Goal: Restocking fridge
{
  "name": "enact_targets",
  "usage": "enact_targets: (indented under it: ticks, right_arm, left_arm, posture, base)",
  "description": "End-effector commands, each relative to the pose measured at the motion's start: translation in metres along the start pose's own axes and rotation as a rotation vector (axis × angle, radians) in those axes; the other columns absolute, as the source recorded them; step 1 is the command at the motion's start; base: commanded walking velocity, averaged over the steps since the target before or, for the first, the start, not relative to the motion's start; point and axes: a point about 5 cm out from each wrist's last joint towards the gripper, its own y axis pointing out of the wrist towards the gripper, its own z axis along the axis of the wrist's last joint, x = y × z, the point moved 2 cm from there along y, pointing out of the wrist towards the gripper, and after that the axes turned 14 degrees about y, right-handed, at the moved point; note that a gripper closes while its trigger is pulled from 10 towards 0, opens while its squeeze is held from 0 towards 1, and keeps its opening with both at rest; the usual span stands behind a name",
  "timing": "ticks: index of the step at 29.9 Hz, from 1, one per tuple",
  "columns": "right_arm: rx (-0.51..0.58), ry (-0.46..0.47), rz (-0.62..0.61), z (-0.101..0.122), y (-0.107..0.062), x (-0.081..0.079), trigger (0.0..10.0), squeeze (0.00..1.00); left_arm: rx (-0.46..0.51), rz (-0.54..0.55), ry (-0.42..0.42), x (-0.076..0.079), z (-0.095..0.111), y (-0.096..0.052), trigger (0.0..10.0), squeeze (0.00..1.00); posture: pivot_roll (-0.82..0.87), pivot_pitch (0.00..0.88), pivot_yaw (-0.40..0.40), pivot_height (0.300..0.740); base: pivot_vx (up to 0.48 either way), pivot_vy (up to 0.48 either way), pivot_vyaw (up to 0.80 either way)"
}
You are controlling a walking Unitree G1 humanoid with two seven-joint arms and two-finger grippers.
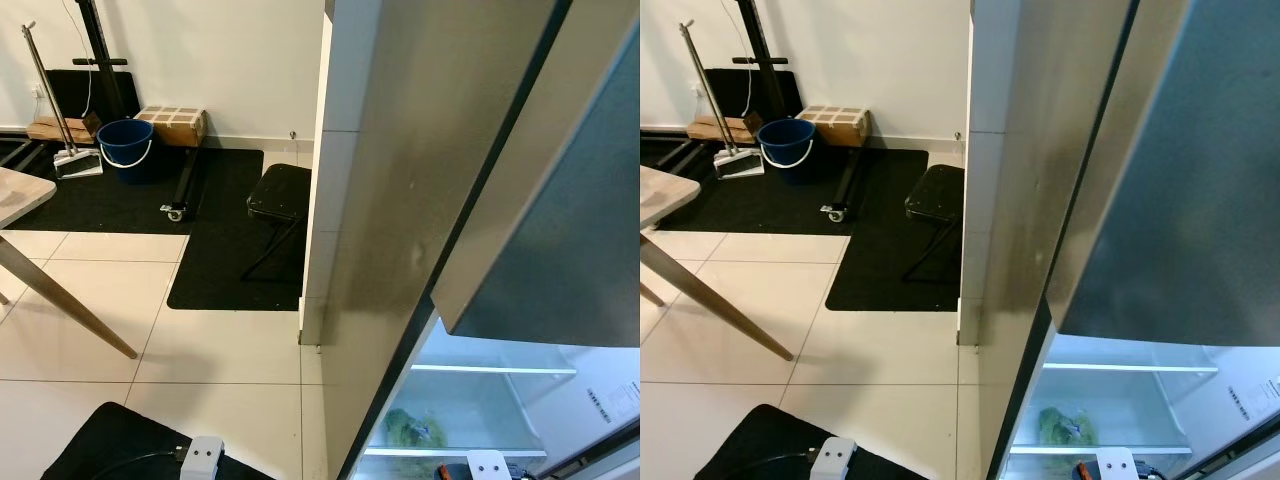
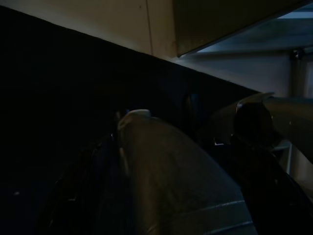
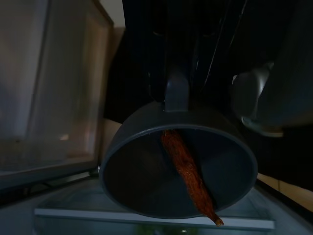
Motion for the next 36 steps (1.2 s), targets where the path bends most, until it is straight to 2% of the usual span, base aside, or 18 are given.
enact_targets:
  ticks: [1,7,11,23,31,36]
  right_arm:
    - [0.004,-0.007,-0.012,0.0018,-0.0002,0.0050,10.0,0.00]
    - [0.004,-0.008,-0.013,0.0020,-0.0003,0.0060,10.0,0.00]
    - [0.004,-0.009,-0.014,0.0023,-0.0003,0.0065,10.0,0.00]
    - [0.002,-0.013,-0.012,0.0016,-0.0006,0.0077,10.0,0.00]
    - [0.006,-0.019,-0.010,0.0024,-0.0007,0.0079,10.0,0.00]
    - [0.028,-0.064,0.010,0.0082,0.0001,0.0057,10.0,0.00]
  left_arm:
    - [-0.024,-0.016,-0.004,0.0045,-0.0069,-0.0003,10.0,0.00]
    - [-0.024,-0.013,0.002,0.0048,-0.0066,0.0000,10.0,0.00]
    - [-0.019,0.007,-0.018,0.0031,-0.0054,0.0002,10.0,0.00]
    - [-0.025,-0.004,-0.010,0.0041,-0.0074,-0.0003,10.0,0.00]
    - [-0.018,-0.022,-0.018,0.0071,-0.0066,0.0005,10.0,0.00]
    - [-0.006,-0.006,-0.024,0.0044,-0.0042,0.0003,10.0,0.00]
  posture:
    - [0.08,0.000,-0.041,0.740]
    - [0.08,0.000,-0.044,0.740]
    - [0.08,0.000,-0.044,0.740]
    - [0.08,0.000,-0.044,0.740]
    - [0.08,0.000,-0.044,0.740]
    - [0.08,0.000,-0.043,0.740]
  base:
    - [0.000,-0.469,0.00]
    - [0.000,-0.440,0.00]
    - [0.000,0.000,0.00]
    - [0.000,0.000,0.00]
    - [0.000,-0.424,0.00]
    - [0.000,0.000,0.00]
